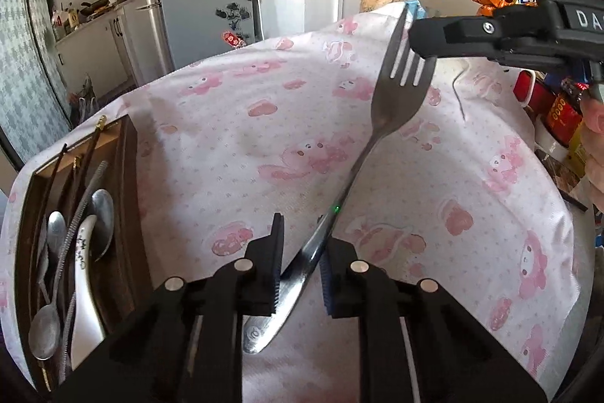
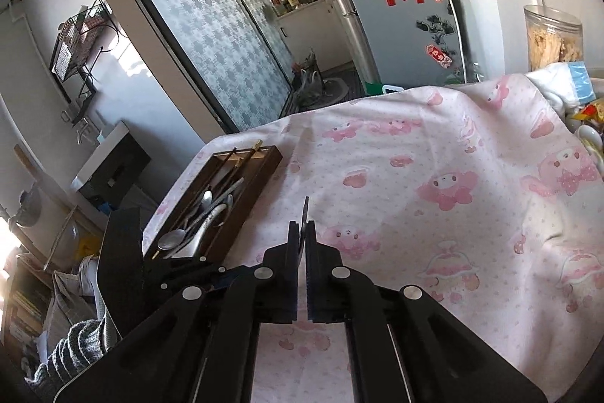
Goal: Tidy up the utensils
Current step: 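Carry the fork over the wooden tray and lower it in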
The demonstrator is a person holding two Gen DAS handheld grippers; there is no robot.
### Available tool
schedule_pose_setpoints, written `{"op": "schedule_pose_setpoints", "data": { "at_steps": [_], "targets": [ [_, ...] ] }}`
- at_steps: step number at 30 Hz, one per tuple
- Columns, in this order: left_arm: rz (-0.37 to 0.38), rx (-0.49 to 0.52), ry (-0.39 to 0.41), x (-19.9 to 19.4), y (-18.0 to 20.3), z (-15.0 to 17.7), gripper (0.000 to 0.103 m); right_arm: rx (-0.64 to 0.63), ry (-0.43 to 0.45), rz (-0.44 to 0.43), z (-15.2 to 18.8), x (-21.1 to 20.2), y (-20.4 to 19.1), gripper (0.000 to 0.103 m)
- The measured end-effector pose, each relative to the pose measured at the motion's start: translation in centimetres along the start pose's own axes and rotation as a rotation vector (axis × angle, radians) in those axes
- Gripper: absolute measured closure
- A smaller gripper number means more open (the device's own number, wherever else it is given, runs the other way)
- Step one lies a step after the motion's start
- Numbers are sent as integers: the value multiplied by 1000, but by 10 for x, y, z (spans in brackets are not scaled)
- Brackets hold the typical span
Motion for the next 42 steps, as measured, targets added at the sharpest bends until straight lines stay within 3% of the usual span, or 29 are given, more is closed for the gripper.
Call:
{"op": "schedule_pose_setpoints", "data": {
  "at_steps": [12, 22, 27, 35, 42],
  "targets": [
    [-26, -15, 79, -68, -25, -3, 85, -73, 32, -23, -25, -10, -61, 100],
    [-122, -99, 76, -112, -94, 31, 86, -126, -24, -110, -37, 49, -133, 99],
    [-143, -153, 56, -113, -123, 48, 86, -105, -84, -153, -36, 98, -150, 99],
    [-151, -193, -2, -89, -148, 66, 87, -90, -138, -149, -30, 143, -147, 98],
    [-145, -197, -30, -71, -151, 61, 88, -131, -158, -37, -25, 180, -135, 94]
  ]
}}
Point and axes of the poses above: each gripper's, at about its wrist camera, not at the fingertips, and x roughly the way its jaws point, y to its right, z to its underside, the point moved 4 cm from there along x, roughly the way its jaws point, and after that the axes turned 3 degrees about z, right-handed, at the moved point
